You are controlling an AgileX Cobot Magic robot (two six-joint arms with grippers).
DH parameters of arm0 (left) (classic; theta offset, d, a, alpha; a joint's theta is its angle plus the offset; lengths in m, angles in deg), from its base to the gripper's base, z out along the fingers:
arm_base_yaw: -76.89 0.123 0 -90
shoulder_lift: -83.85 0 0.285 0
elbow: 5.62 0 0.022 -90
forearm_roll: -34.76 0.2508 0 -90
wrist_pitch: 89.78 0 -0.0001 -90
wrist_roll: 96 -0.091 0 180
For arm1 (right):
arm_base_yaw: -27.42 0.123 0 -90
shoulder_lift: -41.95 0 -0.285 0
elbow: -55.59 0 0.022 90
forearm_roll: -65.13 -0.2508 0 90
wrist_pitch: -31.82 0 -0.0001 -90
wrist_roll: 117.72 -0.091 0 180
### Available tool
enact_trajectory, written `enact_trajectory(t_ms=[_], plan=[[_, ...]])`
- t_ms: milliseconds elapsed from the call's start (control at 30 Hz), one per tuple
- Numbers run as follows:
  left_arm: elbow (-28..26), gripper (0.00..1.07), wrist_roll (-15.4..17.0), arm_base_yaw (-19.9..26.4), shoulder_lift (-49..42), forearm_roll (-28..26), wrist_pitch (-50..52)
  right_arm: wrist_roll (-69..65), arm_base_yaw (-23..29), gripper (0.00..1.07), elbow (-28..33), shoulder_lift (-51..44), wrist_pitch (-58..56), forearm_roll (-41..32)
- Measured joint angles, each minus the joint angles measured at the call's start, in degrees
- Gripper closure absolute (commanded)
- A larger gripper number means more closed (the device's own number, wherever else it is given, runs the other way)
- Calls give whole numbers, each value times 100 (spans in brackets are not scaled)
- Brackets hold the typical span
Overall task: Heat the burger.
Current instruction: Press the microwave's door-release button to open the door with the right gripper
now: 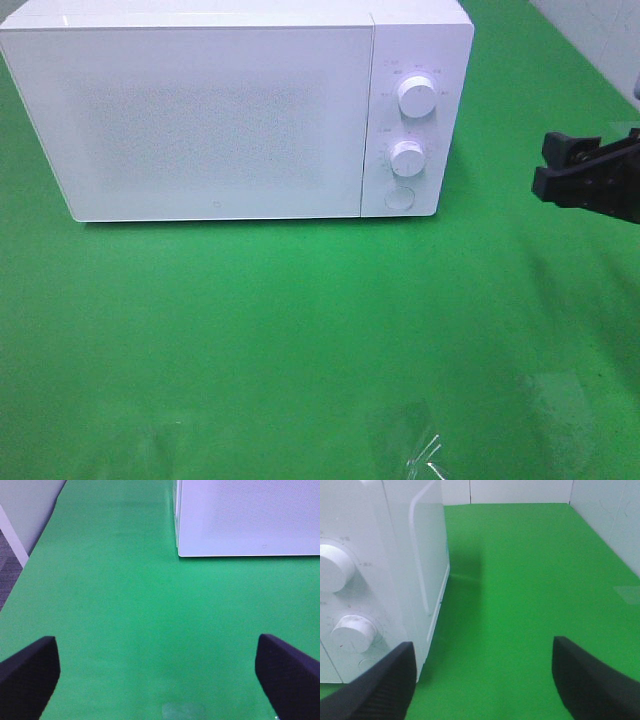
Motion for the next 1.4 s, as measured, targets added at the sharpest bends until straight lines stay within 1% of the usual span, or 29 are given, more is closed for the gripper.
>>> enact_trajectory(t_ms=[33,67,100,133,200,233,267,300,367,400,433,533,600,633,667,833,1067,1267,1400], plan=[[0,8,0,0,0,0,0,97,178,34,0,103,115,-206],[0,8,0,0,0,0,0,97,178,34,0,103,115,-206],[0,8,0,0,0,0,0,223,539,34,0,275,332,-573],[0,8,0,0,0,0,0,223,539,34,0,275,332,-573],[0,8,0,0,0,0,0,407,1209,34,-6,567,756,-1249],[0,8,0,0,0,0,0,407,1209,34,-6,567,756,-1249],[0,8,0,0,0,0,0,435,1381,34,-6,630,859,-1404],[0,8,0,0,0,0,0,435,1381,34,-6,630,859,-1404],[0,8,0,0,0,0,0,539,1988,34,-11,882,1203,-1879],[0,8,0,0,0,0,0,539,1988,34,-11,882,1203,-1879],[0,8,0,0,0,0,0,550,2252,34,-11,997,1318,-2086],[0,8,0,0,0,0,0,550,2349,34,-11,1054,1341,-2172],[0,8,0,0,0,0,0,550,2727,34,-97,1261,1409,-2595],[0,8,0,0,0,0,0,550,2727,34,-97,1261,1409,-2595],[0,8,0,0,0,0,0,550,2882,34,-201,1364,1421,-2722],[0,8,0,0,0,0,0,556,3065,34,-470,1610,1427,-2790],[0,8,0,0,0,0,0,556,3077,34,-733,1759,1261,-2807],[0,8,0,0,0,0,0,487,3077,34,-814,1759,1146,-2807],[0,8,0,0,0,0,0,-40,3077,37,-814,1759,1100,-2848]])
